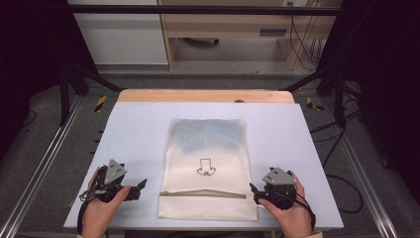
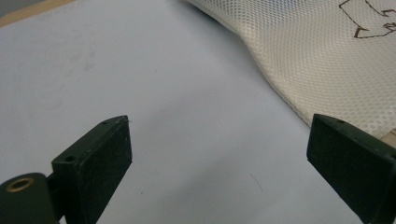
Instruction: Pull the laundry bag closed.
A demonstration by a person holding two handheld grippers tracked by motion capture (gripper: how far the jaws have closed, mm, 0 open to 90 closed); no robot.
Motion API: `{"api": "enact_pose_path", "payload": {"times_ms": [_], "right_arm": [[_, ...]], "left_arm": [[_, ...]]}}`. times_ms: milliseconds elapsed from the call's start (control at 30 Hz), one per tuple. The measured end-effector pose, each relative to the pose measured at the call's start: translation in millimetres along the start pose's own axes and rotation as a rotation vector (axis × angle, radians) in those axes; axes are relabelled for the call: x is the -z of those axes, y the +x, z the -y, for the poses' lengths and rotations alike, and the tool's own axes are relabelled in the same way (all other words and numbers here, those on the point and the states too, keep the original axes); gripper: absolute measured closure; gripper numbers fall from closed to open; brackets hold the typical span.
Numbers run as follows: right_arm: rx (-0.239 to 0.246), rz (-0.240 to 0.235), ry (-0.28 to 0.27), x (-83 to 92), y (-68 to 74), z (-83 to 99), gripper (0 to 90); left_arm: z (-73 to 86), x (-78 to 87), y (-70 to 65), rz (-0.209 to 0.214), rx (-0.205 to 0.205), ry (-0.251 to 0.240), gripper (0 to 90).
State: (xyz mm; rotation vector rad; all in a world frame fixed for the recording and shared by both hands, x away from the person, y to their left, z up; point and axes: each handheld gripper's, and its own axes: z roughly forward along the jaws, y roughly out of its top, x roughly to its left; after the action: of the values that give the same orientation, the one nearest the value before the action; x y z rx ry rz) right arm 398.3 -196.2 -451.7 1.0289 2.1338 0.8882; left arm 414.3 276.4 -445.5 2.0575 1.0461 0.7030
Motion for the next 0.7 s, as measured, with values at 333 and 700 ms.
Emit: {"api": "enact_pose_path", "payload": {"times_ms": [333, 700], "right_arm": [[0.072, -0.089, 0.035, -3.9, 20.2, -25.9, 33.0], [0.206, -0.203, 0.043, -16.5, 54.4, -80.2, 48.4]], "left_arm": [[1.2, -3.8, 0.1, 0.004, 0.009, 0.063, 6.7], [5.7, 1.3, 12.4, -0.031, 0.057, 0.042, 6.2]]}}
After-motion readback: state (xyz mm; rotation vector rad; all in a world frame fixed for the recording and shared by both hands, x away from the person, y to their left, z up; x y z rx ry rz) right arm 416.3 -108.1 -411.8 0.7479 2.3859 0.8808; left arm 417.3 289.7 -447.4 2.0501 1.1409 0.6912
